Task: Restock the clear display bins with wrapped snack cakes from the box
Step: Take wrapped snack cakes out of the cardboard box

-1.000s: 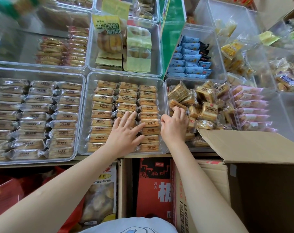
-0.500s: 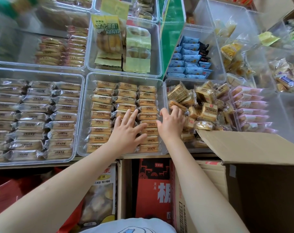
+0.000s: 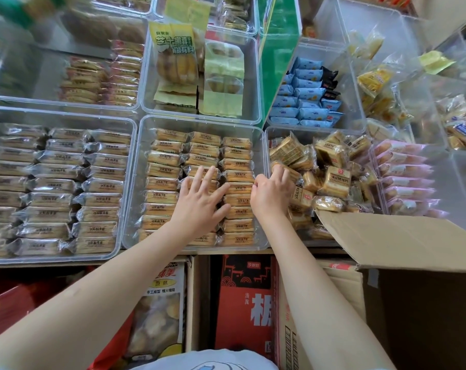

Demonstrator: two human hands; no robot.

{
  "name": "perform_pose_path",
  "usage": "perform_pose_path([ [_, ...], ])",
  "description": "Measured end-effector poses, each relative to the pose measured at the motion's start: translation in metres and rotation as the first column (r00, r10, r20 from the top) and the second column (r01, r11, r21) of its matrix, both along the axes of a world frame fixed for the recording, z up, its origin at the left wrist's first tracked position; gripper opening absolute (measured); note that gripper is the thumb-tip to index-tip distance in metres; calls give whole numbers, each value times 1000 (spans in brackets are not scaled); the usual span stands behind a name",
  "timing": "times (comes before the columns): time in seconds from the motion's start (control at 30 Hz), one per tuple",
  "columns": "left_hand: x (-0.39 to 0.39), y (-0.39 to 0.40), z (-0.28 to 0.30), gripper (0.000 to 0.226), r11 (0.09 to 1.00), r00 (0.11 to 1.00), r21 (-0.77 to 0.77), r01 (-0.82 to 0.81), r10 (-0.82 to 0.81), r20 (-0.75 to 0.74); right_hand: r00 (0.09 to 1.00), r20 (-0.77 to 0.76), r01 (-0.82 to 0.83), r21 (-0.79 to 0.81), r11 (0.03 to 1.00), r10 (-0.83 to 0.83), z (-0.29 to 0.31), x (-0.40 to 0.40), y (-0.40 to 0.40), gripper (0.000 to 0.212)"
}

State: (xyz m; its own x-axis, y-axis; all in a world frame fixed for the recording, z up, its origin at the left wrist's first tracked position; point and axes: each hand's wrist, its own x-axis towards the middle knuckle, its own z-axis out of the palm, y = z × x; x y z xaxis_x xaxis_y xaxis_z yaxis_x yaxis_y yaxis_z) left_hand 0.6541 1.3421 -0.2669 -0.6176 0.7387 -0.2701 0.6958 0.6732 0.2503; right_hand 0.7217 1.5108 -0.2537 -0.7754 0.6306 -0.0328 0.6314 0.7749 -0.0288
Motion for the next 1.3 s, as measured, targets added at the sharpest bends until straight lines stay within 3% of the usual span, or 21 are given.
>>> perform_pose_path([
  [0.07, 1, 2, 1, 75, 1000, 1000, 12, 4, -4, 4, 998, -63, 3, 35, 999, 0, -1, 4, -1, 13],
  [0.23, 0, 6, -1, 61, 1000, 999, 3, 21, -21, 26, 993, -114, -17, 40, 999, 22, -5, 7, -3, 2],
  [0.37, -1, 6, -3, 62, 999, 999, -21, 45, -45, 5, 997, -69, -34, -46, 998, 31, -5, 5, -1, 10],
  [0.57, 7, -9, -12, 46, 962, 998, 274, 16, 4, -69, 1000, -26, -8, -171, 985, 4, 7, 17, -1, 22],
  [0.73, 15, -21, -15, 61, 982, 998, 177, -66, 62, 29, 1000, 27, 3, -142, 990, 1, 5, 32, -15, 41],
  [0.87, 20, -21, -4, 34, 950, 998, 306, -54, 38, 58, 994, -111, -37, -120, 992, 24, 13, 41, -18, 21],
  [0.93, 28, -27, -1, 22, 942, 1000, 336, 8, -15, 18, 998, -56, -29, -138, 990, 21, 18, 51, -23, 19],
  [1.1, 48, -39, 1, 59, 972, 998, 231, 47, -52, 18, 985, 172, 14, -155, 988, 13, 18, 67, -37, 29],
  [1.3, 51, -39, 10, 76, 995, 993, 77, 64, -71, 98, 998, 60, 4, -216, 976, 9, 12, 64, -29, 18],
])
